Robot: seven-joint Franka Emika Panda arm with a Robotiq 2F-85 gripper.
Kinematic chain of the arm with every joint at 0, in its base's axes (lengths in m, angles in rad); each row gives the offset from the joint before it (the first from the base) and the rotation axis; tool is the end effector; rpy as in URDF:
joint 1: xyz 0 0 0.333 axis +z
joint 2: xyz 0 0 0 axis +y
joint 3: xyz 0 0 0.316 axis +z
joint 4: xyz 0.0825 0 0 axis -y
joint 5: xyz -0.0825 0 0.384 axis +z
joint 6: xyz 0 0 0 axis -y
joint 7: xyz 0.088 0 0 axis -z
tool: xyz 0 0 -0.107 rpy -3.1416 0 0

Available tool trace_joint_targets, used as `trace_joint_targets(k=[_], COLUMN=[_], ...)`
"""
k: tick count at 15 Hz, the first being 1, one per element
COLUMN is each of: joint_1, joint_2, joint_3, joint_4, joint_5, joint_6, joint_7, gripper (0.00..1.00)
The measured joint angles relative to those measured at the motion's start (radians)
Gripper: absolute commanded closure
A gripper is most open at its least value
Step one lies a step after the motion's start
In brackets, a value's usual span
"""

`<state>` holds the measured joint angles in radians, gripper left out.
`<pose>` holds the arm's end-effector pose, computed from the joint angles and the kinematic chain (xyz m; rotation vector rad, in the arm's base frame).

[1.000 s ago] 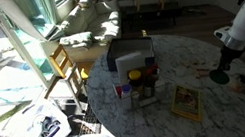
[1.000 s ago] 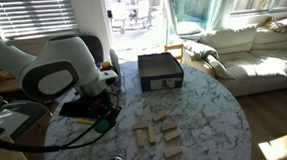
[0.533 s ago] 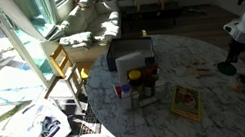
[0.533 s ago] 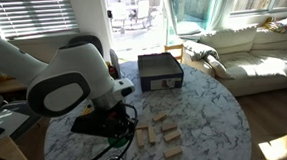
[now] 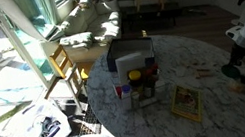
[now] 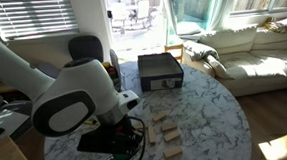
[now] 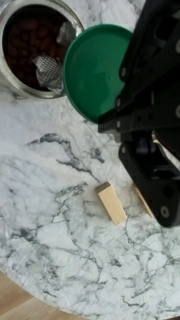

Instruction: Put the green lid on the yellow tin

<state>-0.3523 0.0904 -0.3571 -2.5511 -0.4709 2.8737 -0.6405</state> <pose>0.3741 -0.2896 0.2579 2.7883 0.5318 0.0661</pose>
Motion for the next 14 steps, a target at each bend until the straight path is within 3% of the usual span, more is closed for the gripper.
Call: trace_joint_targets(k=[8, 14], joint_1=[-0.007, -0.044], joint_2=[0.007, 0.011], joint_3=[-0.005, -0.011], joint_4=[0.000, -0.002], joint_5=[-0.002, 0.034], joint_6=[0.000, -0.002], joint_7=[-0.043, -0.212], gripper=[1.00, 1.00])
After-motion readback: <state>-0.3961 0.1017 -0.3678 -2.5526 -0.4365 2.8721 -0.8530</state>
